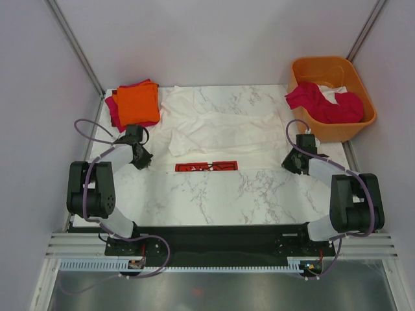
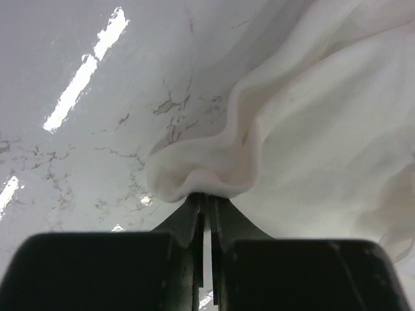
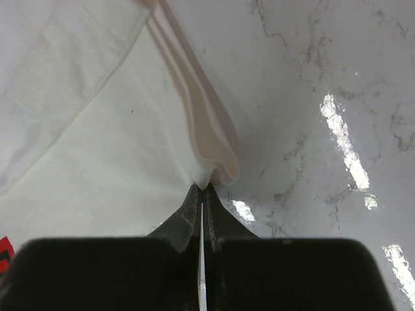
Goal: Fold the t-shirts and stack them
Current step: Fold the tshirt
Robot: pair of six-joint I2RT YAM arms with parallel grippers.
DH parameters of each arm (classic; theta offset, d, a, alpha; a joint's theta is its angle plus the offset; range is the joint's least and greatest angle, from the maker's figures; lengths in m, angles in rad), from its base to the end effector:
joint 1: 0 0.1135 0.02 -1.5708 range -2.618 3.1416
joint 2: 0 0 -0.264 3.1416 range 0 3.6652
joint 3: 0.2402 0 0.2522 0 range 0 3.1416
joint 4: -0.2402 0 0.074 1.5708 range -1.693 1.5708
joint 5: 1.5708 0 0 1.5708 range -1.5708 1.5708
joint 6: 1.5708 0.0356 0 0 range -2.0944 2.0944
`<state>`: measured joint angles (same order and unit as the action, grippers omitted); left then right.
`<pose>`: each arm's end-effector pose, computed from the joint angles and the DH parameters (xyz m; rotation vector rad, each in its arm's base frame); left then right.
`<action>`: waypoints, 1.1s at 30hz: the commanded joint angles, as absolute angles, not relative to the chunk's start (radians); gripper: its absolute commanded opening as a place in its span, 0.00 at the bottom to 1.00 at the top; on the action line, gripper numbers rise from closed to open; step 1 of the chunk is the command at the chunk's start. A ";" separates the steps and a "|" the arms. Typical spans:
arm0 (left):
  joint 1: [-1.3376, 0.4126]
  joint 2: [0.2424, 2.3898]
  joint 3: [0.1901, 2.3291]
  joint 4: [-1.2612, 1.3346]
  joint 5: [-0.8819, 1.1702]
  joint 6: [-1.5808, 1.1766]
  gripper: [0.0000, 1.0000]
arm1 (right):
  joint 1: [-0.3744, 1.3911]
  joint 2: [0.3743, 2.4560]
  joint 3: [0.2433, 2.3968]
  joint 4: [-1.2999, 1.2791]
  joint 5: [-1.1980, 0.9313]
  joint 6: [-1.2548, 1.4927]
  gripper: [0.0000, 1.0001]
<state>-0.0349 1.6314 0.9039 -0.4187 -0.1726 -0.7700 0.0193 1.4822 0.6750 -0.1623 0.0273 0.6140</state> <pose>0.3038 -0.0045 0.1595 -1.0114 2.4875 -0.0130 0.2713 0.0043 0.1506 0.7586 2.4385 0.2134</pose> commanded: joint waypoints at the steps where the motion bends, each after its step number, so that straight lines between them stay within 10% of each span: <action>1: -0.037 1.588 0.839 -0.393 -0.155 -0.788 0.02 | 0.017 1.465 0.647 -0.196 0.052 0.609 0.00; 22: -0.038 0.938 0.519 -0.442 -0.083 -0.833 0.02 | -0.095 0.910 0.535 -0.557 -0.012 0.689 0.00; 24: -0.083 0.879 0.508 -0.442 -0.083 -0.833 0.02 | -0.095 0.891 0.537 -0.557 -0.089 0.695 0.43; 26: -0.081 0.852 0.492 -0.641 0.064 -0.913 0.51 | -0.095 0.879 0.570 -0.557 -0.081 0.680 0.98; 28: -0.083 0.838 0.503 -0.644 0.095 -0.913 0.72 | -0.095 0.865 0.607 -0.569 -0.039 0.638 0.98; 33: -0.084 0.730 0.600 -0.644 0.095 -0.913 0.72 | -0.028 0.883 0.692 -0.418 -0.197 0.635 0.88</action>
<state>-0.0811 0.7986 0.5163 -0.6262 0.0563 -0.8776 -0.0753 0.8806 0.6205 -0.5350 -0.0872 0.6422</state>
